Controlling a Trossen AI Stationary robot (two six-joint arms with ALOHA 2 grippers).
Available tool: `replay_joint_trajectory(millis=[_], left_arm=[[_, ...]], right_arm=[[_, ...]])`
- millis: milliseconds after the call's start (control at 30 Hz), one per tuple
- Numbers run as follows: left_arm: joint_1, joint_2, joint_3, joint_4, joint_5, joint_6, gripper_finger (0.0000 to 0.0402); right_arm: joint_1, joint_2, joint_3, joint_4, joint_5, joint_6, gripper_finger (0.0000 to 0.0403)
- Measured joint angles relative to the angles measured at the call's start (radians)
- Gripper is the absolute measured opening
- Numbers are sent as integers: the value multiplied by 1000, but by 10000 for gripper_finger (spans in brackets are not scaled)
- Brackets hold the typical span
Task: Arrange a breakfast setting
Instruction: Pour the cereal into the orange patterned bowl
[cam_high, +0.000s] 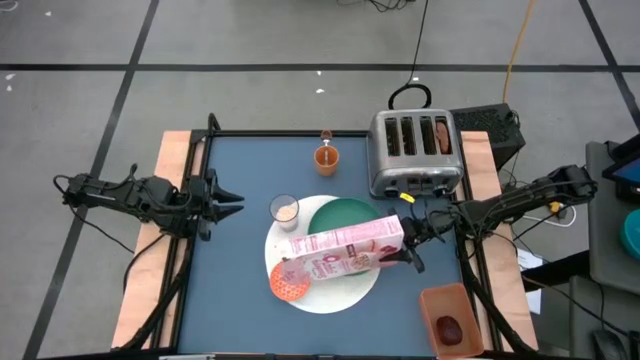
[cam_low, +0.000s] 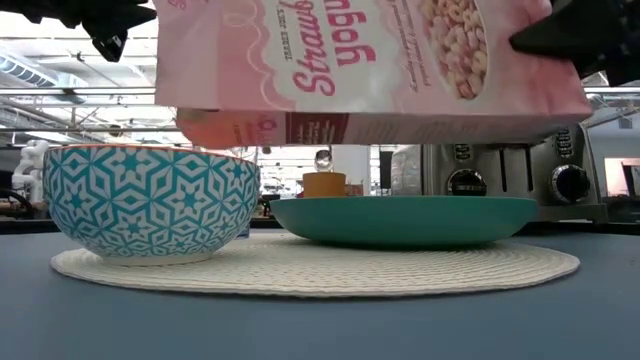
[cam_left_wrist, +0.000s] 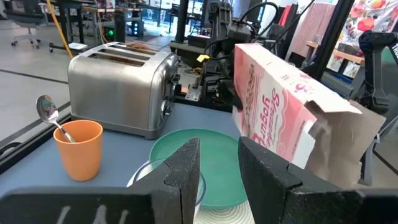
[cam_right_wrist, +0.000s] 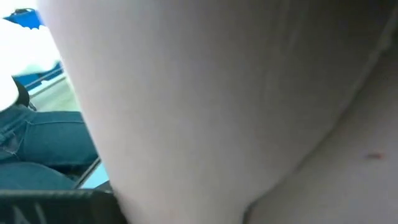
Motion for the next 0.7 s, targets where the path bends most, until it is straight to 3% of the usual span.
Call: replay_joint_trajectory(millis=[300, 600, 700], left_arm=[[0, 0, 0, 0, 0, 8, 115], [0, 0, 0, -1, 0, 8, 115], [0, 0, 0, -1, 0, 8, 115]], right_arm=[[0, 1, 4, -7, 0, -25, 217], [0, 0, 140, -272, 0, -76, 217], [-1, 0, 159, -284, 0, -77, 217]])
